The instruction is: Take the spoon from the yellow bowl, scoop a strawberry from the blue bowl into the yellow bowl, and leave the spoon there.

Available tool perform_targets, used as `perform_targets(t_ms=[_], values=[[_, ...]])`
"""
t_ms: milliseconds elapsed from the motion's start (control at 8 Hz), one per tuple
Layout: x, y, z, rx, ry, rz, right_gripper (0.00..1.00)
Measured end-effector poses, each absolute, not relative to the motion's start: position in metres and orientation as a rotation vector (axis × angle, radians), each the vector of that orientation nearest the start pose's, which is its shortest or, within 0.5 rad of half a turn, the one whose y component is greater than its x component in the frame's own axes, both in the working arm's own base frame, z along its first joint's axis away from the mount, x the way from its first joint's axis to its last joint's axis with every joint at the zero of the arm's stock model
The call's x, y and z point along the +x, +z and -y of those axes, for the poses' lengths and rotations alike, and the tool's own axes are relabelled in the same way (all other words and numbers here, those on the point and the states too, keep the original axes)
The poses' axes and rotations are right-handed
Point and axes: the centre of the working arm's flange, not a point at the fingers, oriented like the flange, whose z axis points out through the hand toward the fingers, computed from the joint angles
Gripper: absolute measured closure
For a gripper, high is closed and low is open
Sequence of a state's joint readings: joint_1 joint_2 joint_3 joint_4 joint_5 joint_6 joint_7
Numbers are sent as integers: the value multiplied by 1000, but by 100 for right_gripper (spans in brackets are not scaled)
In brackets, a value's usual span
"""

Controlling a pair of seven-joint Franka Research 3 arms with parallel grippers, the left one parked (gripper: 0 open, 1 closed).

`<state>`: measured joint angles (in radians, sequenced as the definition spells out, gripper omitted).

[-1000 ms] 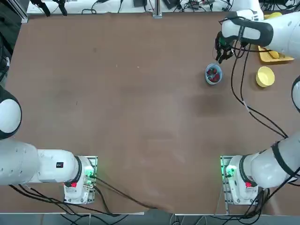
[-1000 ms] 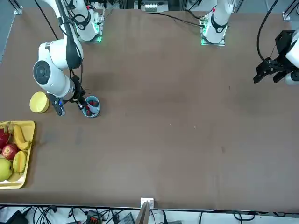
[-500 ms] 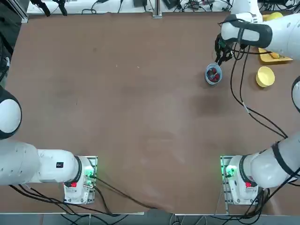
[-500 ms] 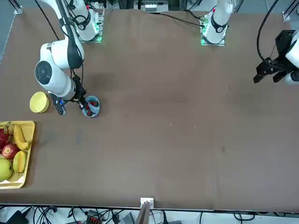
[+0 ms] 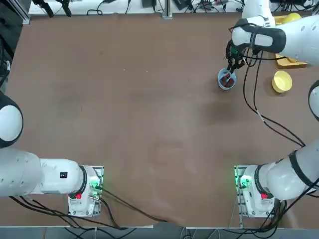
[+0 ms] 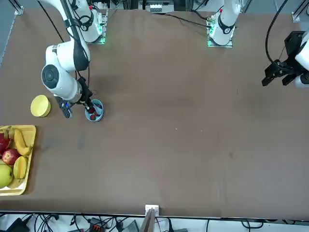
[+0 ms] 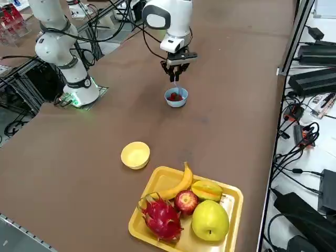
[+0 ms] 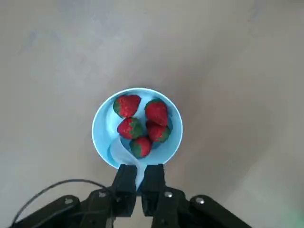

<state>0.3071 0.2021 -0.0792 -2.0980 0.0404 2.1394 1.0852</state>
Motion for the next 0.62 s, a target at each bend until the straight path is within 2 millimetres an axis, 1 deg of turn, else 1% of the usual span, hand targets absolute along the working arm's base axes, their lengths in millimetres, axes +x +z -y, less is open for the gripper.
perform_targets(t_ms=[125, 375, 625], values=[[539, 310, -133, -2943, 223, -1350, 89], [537, 311, -142, -3025, 235, -1300, 89], [540, 313, -156, -3103, 253, -1251, 89]])
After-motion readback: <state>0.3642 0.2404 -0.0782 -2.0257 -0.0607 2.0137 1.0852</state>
